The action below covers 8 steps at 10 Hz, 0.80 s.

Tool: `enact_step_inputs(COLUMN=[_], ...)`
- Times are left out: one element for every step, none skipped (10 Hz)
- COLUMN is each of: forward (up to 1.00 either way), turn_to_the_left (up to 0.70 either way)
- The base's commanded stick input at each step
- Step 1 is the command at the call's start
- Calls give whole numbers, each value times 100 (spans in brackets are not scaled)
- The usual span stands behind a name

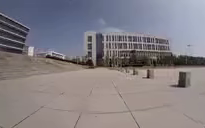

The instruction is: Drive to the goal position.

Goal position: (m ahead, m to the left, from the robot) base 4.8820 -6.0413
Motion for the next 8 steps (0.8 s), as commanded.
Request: enact_step_inputs(forward=[53,54,54,53,53,53,54,53], turn_to_the_left=[0,0,0,0,0,0,0,0])
